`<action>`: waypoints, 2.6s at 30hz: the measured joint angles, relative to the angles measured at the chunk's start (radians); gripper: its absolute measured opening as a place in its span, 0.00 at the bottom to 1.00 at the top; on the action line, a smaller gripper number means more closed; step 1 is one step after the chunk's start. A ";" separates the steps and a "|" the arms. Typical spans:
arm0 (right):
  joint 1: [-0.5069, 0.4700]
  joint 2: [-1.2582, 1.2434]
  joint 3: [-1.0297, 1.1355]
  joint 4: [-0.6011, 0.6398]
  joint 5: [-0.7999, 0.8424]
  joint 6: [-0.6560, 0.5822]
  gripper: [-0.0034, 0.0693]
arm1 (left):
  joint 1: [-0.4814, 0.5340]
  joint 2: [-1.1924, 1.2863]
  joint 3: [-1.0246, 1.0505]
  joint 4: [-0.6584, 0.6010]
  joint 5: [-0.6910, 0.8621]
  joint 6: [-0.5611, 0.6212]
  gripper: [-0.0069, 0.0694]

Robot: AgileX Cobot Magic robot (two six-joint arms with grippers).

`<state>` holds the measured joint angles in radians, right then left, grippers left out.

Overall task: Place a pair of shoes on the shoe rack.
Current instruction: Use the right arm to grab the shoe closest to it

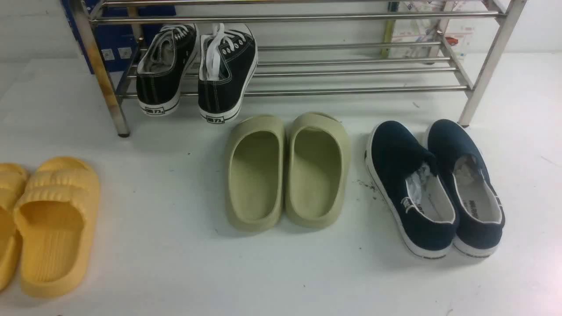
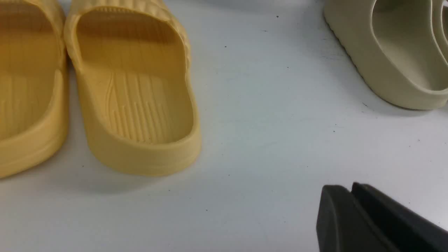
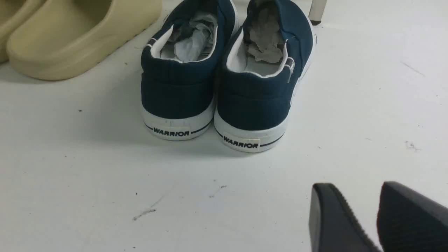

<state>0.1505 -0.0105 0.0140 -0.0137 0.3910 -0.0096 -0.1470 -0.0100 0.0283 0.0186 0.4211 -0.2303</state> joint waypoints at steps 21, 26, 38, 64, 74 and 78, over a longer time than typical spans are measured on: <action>0.000 0.000 0.000 -0.005 0.000 0.000 0.38 | 0.000 0.000 0.000 0.000 0.000 0.000 0.18; 0.000 0.000 0.008 -0.052 -0.059 0.000 0.38 | 0.000 0.000 0.000 0.000 0.000 0.000 0.19; 0.000 0.000 0.012 -0.059 -0.624 0.107 0.38 | 0.000 0.000 0.000 0.000 0.000 0.000 0.20; 0.001 0.859 -0.813 0.194 0.249 0.202 0.38 | 0.000 0.000 0.000 0.000 0.001 0.000 0.22; 0.215 1.383 -1.052 0.305 0.421 0.030 0.51 | 0.000 0.000 0.000 0.000 0.001 0.000 0.23; 0.269 1.540 -1.120 0.094 0.404 0.189 0.61 | 0.000 0.000 0.000 0.000 0.001 0.000 0.23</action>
<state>0.4197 1.5297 -1.1059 0.0804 0.7950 0.1794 -0.1470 -0.0100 0.0283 0.0186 0.4220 -0.2303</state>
